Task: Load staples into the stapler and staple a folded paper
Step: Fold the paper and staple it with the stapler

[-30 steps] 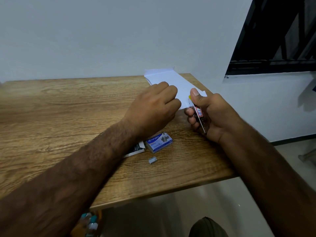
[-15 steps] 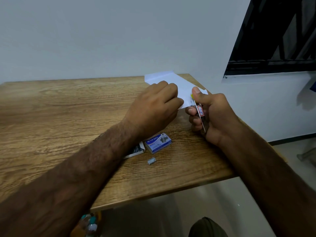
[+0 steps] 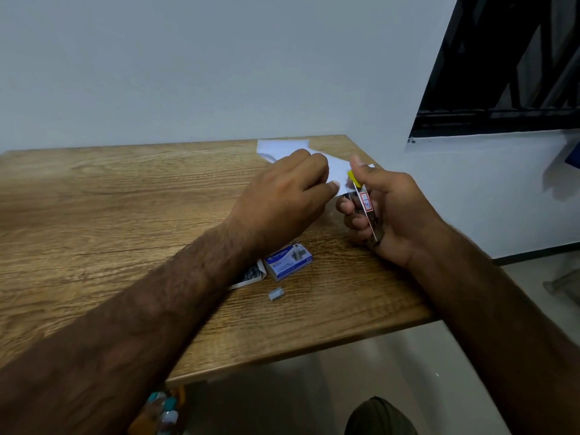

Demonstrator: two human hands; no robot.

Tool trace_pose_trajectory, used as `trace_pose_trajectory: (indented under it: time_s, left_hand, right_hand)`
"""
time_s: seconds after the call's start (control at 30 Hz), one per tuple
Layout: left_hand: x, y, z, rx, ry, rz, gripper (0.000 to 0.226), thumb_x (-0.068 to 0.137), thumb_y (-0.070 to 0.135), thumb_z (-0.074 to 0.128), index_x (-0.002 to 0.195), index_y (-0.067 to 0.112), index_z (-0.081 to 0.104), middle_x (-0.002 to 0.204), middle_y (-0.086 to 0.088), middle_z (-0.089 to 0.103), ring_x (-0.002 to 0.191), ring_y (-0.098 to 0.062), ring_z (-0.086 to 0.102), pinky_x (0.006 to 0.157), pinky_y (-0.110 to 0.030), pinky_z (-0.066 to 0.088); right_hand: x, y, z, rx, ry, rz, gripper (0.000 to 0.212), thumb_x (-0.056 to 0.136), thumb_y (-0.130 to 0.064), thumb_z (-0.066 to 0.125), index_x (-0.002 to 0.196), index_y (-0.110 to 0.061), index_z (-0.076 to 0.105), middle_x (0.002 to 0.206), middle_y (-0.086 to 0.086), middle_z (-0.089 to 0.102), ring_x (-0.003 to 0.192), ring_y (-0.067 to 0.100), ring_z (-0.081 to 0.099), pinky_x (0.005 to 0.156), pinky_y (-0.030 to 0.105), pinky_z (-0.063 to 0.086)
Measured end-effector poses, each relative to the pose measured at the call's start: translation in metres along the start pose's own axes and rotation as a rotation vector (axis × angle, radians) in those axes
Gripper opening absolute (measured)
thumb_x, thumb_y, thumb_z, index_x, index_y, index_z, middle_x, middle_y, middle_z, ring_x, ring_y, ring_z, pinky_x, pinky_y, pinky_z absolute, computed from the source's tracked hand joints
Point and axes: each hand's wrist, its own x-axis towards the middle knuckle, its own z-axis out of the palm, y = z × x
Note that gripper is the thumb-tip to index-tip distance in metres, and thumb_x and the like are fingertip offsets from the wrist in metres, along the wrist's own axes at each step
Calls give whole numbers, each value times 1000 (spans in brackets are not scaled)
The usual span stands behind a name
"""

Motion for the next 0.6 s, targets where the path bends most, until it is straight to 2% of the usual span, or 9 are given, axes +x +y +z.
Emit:
trace_pose_trajectory:
  time_s: [0.13,0.3,0.43,0.5,0.6]
  left_hand:
    - [1,0,1,-15,-13,-12,11,90,4,69,81,-1,72,80,-16,63,71,-30,57,54,-39,42]
    - [1,0,4,-29,-21,1,9,84,-4,71,76,-1,69,80,-16,65,70,-32,60,55,-44,50]
    - [1,-1,4,-52,-17,-6,10,84,-5,70,75,-1,68,80,-17,64,70,-33,60,55,-46,52]
    - [1,-1,4,-52,-16,-7,10,83,-5,71,75,-1,67,79,-17,64,69,-32,59,51,-44,49]
    - [1,-1,3,-60,-12,-1,9,84,-4,71,75,-1,68,79,-17,64,69,-32,58,52,-43,47]
  right_hand:
    - [0,-1,1,2,-42,-3,46,93,-51,60,56,-24,68,63,6,57,46,16,44,42,21,31]
    - [1,-1,3,1,-17,55,37,95,-50,59,77,-18,59,65,5,59,52,17,50,44,23,38]
    - [3,0,5,-13,-4,59,38,98,-49,56,79,-15,60,66,4,60,55,17,52,50,25,41]
    - [4,0,8,-24,2,58,38,99,-47,55,82,-14,59,64,4,58,54,17,51,49,26,41]
    - [6,1,12,-44,57,46,37,100,-44,55,78,-14,58,58,3,55,48,17,49,46,24,39]
